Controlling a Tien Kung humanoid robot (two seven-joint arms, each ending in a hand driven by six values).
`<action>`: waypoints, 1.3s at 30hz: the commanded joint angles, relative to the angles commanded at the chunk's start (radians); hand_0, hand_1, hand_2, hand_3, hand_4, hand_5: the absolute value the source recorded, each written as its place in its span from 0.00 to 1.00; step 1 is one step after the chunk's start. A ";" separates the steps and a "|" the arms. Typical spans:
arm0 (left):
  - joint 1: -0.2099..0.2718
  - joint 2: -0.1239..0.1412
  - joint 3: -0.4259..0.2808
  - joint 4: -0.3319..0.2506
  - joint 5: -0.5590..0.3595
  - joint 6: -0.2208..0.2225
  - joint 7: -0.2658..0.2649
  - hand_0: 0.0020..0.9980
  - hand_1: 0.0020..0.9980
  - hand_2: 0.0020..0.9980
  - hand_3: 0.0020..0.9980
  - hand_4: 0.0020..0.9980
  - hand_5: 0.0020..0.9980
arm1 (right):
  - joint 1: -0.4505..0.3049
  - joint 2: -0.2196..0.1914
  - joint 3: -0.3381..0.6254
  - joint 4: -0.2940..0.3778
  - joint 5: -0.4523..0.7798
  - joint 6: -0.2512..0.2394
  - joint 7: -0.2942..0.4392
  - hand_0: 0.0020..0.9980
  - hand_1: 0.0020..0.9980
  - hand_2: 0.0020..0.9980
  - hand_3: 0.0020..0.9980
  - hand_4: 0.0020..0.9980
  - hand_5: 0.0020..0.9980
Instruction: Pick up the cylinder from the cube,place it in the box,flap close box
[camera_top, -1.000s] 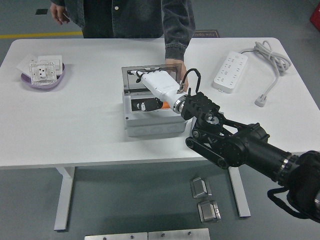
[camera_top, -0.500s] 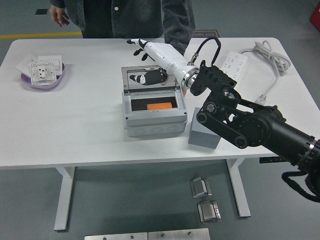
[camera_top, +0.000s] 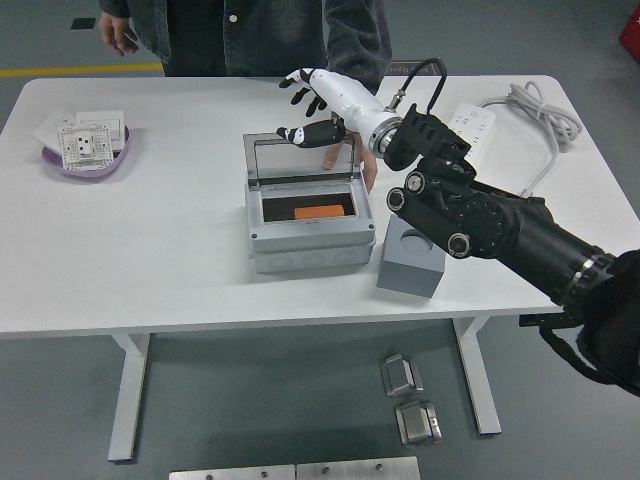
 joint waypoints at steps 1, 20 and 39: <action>0.000 -0.001 -0.001 0.000 0.002 0.000 0.000 0.67 0.66 0.56 0.65 0.41 0.00 | -0.006 -0.002 -0.009 0.001 0.004 -0.002 0.002 0.60 0.52 0.65 0.76 0.78 0.31; 0.010 -0.004 0.028 0.000 -0.045 0.005 -0.009 0.67 0.66 0.56 0.65 0.40 0.00 | -0.094 -0.206 -0.161 0.367 0.039 -0.032 -0.030 0.60 0.51 0.63 0.75 0.77 0.33; 0.028 -0.005 -0.017 0.000 -0.006 0.010 -0.007 0.67 0.65 0.56 0.65 0.39 0.00 | -0.304 -0.293 0.013 0.536 -0.041 -0.015 -0.103 0.47 0.51 0.64 0.81 0.75 0.34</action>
